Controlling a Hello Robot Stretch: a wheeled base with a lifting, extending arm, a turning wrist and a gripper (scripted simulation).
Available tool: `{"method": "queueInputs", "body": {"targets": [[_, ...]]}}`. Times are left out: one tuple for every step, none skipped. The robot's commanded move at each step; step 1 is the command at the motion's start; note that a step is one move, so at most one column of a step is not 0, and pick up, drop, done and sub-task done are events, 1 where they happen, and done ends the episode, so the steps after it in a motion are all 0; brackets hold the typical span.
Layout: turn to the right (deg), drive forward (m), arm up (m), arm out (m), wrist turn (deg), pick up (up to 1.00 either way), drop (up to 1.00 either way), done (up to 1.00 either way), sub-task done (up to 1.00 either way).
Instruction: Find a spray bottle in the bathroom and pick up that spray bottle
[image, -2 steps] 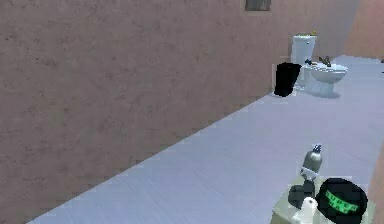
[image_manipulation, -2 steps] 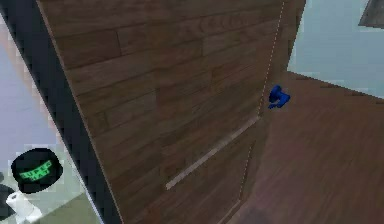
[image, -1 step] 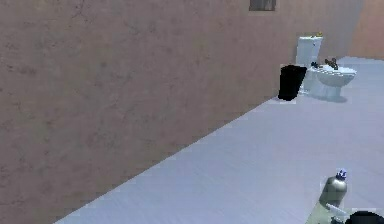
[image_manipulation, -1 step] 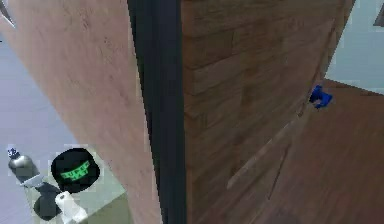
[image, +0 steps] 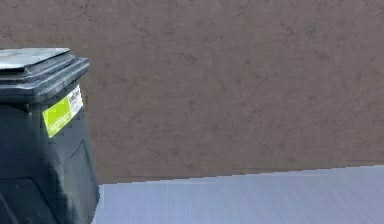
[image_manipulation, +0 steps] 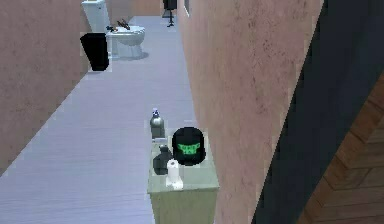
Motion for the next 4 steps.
{"method": "queueInputs", "body": {"targets": [[0.0, 0.00, 0.50, 0.00, 0.0, 0.00, 0.00, 0.00, 0.00], [0.0, 0.00, 0.14, 0.00, 0.0, 0.00, 0.00, 0.00, 0.00], [0.0, 0.00, 0.00, 0.46, 0.0, 0.00, 0.00, 0.00, 0.00], [0.0, 0.00, 0.00, 0.00, 45.0, 0.00, 0.00, 0.00, 0.00]]}}
